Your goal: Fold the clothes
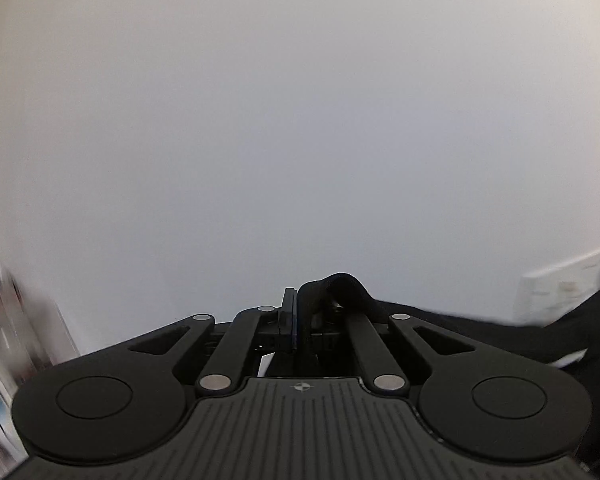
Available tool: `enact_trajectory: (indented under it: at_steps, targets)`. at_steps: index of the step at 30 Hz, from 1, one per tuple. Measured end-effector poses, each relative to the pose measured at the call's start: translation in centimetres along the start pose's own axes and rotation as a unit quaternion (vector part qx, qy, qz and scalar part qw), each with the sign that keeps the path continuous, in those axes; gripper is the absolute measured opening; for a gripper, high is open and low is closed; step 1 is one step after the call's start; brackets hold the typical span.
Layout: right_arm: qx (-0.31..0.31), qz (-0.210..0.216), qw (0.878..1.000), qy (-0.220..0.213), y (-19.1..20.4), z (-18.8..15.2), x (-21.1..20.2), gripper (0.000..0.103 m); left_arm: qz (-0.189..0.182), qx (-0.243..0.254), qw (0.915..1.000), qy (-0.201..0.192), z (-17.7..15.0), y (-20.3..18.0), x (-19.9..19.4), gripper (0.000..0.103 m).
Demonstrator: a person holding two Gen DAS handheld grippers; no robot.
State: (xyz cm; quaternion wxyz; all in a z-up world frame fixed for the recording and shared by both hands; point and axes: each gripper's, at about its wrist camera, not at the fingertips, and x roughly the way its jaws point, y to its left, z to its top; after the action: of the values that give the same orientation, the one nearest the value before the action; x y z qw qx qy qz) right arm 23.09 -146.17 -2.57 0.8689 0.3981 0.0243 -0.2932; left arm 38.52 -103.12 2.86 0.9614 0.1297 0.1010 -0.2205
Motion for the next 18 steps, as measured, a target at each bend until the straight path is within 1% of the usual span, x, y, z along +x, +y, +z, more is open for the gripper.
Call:
enact_trajectory:
  at_steps: [1,2,3,4,5,6,8,9,11,13,14,16,18]
  targets:
    - [-0.001,0.0,1.0,0.004,0.2,0.2,2.0,0.01,0.013,0.021,0.9997,0.008,0.5,-0.9,2.3,0.004]
    - [-0.008,-0.004,1.0,0.013,0.4,0.1,4.2,0.015,0.021,0.034,0.9989,0.025,0.4,-1.7,4.7,0.005]
    - [-0.014,-0.009,0.999,0.027,0.4,-0.2,6.6,0.021,0.028,0.046,0.9976,0.044,0.3,-2.5,7.1,0.009]
    - [-0.021,-0.015,0.999,0.043,0.3,-0.5,8.9,0.027,0.029,0.053,0.9946,0.084,-0.5,-3.2,9.6,0.011]
    - [-0.027,-0.025,0.997,0.065,0.2,-1.2,11.0,0.04,0.03,0.06,0.99,0.124,-1.4,-3.9,12.1,0.014]
    - [-0.036,-0.041,0.995,0.089,-0.1,-2.0,12.7,0.05,0.031,0.067,0.9837,0.164,-2.3,-4.6,14.6,0.018]
    - [-0.054,-0.073,0.986,0.139,-0.8,-3.7,16.0,0.05,0.022,0.062,0.9711,0.229,-4.6,-5.4,17.3,0.018]
    - [-0.061,-0.086,0.981,0.161,-1.1,-4.6,17.3,0.051,0.011,0.06,0.9667,0.248,-5.5,-5.7,17.7,0.02]
    - [-0.059,-0.089,0.978,0.179,-1.8,-5.8,17.2,0.055,-0.021,0.061,0.961,0.269,-7.2,-6.4,16.7,0.03]
    - [-0.052,-0.085,0.977,0.189,-2.6,-6.8,16.1,0.059,-0.059,0.072,0.9544,0.284,-8.9,-7.4,15.0,0.044]
    - [-0.047,-0.082,0.978,0.187,-3.1,-6.9,14.8,0.059,-0.078,0.083,0.9517,0.285,-9.8,-7.9,13.8,0.047]
    - [-0.035,-0.076,0.98,0.183,-4.2,-7.1,12.0,0.059,-0.118,0.113,0.9442,0.286,-11.8,-9.1,10.6,0.062]
    - [-0.023,-0.085,0.983,0.163,-5.6,-6.8,8.2,0.059,-0.156,0.151,0.9339,0.284,-14.0,-10.3,7.3,0.066]
